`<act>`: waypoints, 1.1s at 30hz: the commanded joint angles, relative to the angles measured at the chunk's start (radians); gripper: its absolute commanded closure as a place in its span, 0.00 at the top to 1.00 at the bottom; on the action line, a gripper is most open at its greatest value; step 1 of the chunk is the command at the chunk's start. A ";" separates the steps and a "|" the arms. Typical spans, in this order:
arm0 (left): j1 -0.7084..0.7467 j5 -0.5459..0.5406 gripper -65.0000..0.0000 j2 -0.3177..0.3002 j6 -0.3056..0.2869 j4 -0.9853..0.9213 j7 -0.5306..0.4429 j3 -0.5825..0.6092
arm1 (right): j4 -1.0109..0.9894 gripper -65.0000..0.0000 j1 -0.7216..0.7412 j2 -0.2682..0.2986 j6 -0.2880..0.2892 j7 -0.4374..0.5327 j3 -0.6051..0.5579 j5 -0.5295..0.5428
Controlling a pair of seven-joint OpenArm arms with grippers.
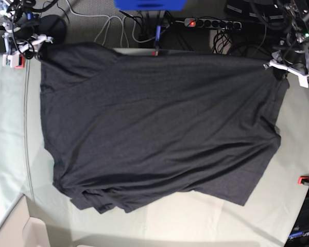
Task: Layout the t-shirt on the table in an organized manner, then fold the t-shirt properly
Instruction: 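Hold the shirt edge with both grippers and pull it taut apart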
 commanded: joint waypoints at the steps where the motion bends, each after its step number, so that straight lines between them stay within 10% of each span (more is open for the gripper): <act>1: 0.001 -0.009 0.00 -0.014 -0.001 0.014 -0.018 -0.005 | 0.001 0.47 -0.004 0.008 0.003 -0.021 0.002 -0.011; 9: 0.002 -0.009 0.00 -0.014 -0.001 0.016 -0.020 -0.008 | -0.002 0.43 0.008 0.006 0.003 -0.027 -0.021 -0.011; 15: 0.007 -0.009 0.00 -0.014 -0.001 0.044 -0.018 -0.009 | 0.039 0.00 -0.042 0.020 0.003 -0.027 -0.109 -0.009; 33: 0.068 -0.016 0.00 -0.005 -0.002 0.237 -0.018 -0.094 | 0.424 0.00 -0.041 -0.022 0.003 -0.030 0.060 -0.002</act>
